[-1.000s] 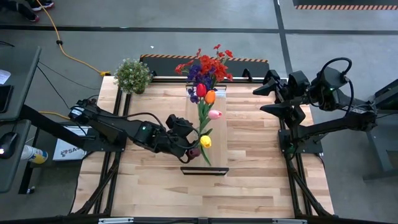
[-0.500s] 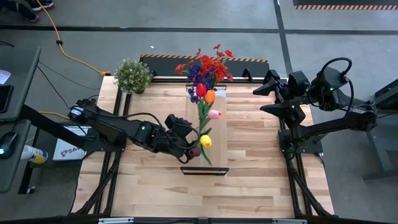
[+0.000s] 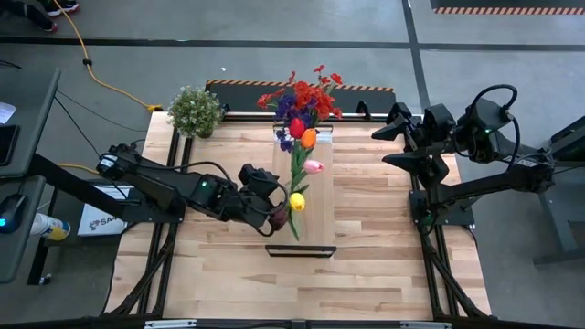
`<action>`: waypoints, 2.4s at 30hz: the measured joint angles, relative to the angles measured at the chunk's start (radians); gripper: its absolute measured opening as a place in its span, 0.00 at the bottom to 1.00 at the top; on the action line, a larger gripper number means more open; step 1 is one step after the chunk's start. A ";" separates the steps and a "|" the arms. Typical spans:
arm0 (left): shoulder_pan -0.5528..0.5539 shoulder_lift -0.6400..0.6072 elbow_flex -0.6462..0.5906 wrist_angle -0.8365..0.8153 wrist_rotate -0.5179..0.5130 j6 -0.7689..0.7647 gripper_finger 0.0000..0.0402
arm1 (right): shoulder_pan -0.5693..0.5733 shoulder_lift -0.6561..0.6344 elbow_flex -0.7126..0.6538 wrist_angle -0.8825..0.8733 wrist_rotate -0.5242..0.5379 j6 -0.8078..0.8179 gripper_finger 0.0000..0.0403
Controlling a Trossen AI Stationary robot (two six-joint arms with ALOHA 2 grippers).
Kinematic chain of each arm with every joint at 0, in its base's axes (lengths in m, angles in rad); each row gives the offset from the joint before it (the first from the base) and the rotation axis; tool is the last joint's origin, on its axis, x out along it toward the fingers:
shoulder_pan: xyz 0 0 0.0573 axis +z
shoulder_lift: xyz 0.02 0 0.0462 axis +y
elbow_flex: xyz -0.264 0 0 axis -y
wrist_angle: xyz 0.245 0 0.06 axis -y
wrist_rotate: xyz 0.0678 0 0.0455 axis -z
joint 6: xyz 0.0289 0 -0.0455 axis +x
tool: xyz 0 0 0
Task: Pick and place flowers into a vace then onto a shelf
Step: Put the transparent vase on the shelf, then return to Home Position
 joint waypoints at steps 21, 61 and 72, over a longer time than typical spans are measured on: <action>0.000 -0.043 0.001 -0.049 0.021 0.002 0.99 | 0.000 0.000 0.000 0.000 0.000 0.000 0.68; 0.000 -0.241 -0.002 -0.440 0.122 -0.122 0.99 | 0.000 -0.088 0.000 -0.024 0.005 -0.028 0.68; 0.000 -0.421 0.001 -0.584 0.078 -0.136 0.99 | 0.000 -0.199 0.000 -0.201 0.008 -0.053 0.68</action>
